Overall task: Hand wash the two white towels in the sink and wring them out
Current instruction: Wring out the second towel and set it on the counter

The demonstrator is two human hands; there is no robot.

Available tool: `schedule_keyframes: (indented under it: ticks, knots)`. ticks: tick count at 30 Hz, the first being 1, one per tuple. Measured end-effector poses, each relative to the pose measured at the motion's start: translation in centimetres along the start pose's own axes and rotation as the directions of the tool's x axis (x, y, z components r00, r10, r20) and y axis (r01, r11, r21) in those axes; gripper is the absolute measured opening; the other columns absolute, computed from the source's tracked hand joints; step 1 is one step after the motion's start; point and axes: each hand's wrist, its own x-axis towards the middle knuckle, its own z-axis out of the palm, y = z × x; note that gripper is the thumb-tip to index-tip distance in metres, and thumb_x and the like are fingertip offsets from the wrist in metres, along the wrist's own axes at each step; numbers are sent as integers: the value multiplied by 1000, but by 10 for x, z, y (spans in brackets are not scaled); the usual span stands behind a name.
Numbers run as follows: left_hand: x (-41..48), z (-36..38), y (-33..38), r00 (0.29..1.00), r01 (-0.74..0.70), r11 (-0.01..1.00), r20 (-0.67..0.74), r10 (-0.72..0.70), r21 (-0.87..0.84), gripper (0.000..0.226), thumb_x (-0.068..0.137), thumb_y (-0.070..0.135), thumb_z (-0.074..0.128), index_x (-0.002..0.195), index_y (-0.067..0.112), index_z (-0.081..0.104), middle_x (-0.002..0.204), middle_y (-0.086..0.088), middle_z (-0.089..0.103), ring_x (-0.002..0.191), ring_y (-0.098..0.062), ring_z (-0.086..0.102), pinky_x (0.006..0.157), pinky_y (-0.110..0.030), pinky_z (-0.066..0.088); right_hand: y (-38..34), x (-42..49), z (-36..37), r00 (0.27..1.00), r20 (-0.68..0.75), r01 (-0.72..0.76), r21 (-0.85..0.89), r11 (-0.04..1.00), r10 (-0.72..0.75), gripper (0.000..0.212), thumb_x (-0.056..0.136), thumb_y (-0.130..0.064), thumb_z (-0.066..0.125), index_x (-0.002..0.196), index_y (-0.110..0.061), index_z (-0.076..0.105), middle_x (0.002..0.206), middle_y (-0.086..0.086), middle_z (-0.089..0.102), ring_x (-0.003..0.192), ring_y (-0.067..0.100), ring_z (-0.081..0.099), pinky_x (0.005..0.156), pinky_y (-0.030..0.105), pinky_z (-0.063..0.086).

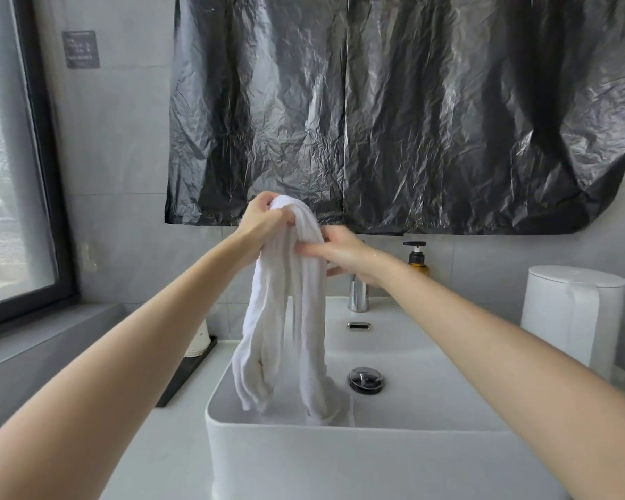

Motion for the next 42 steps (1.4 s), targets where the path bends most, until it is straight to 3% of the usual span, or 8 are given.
schedule_keyframes:
  ticks: [6,13,17,22,28,31,36,42]
  knots:
    - [-5,-23,-14,983,-9,983,179,-25,185,50,76,25,79,117,14,53,102,-6,63,86,-15,61,70,-28,49,-25,23,-9,958,-268,161,194,968,-105,14,89,-2,55,92,-15,55,86,8,57,81,20,54,64,32,43]
    - [-46,-23,-38,919,66,979,393,15,-193,76,77,28,70,143,35,31,129,3,56,111,-12,61,83,-29,54,-29,29,16,974,-218,72,569,819,66,32,90,9,38,115,-5,52,81,9,60,66,19,57,49,26,47]
    - [-62,11,-55,928,-13,997,370,41,-78,62,75,15,79,126,32,49,117,1,64,103,-11,64,83,-27,53,-2,8,11,971,-195,-3,556,831,135,31,90,10,33,95,-12,55,79,9,59,68,19,56,51,26,47]
    - [-73,53,-63,858,146,977,470,-205,158,29,80,13,74,102,25,60,98,-2,68,89,-18,65,78,-28,52,48,-25,-28,977,-152,158,61,986,-147,51,87,5,38,119,-30,55,123,-4,56,114,10,53,85,24,46]
    - [-83,104,-73,686,227,970,693,-223,88,48,67,16,78,112,15,62,108,-16,70,96,-28,69,93,-45,54,114,-61,-50,848,-134,375,-532,759,-513,29,95,-29,49,109,-15,70,113,0,61,105,-1,52,91,7,36]
    - [-93,139,-85,655,234,970,728,-202,59,47,71,9,78,114,13,60,101,-12,70,95,-28,67,92,-43,54,134,-70,-64,869,-147,262,-675,690,-473,40,95,-48,40,95,-18,66,96,-1,60,86,15,57,75,27,47]
    - [-108,188,-104,830,28,919,503,-240,393,78,69,30,83,127,17,33,94,3,56,91,-19,55,71,-27,42,164,-90,-77,902,-384,-154,-711,686,-196,49,99,-47,36,56,-24,41,61,-5,49,64,23,48,55,30,32]
    - [-121,216,-106,839,-280,718,526,-139,637,58,75,29,69,120,19,34,82,-1,57,75,-28,53,62,-33,38,189,-89,-88,792,-518,-584,-490,647,323,38,95,-40,32,90,-17,62,87,4,58,81,27,55,69,32,37]
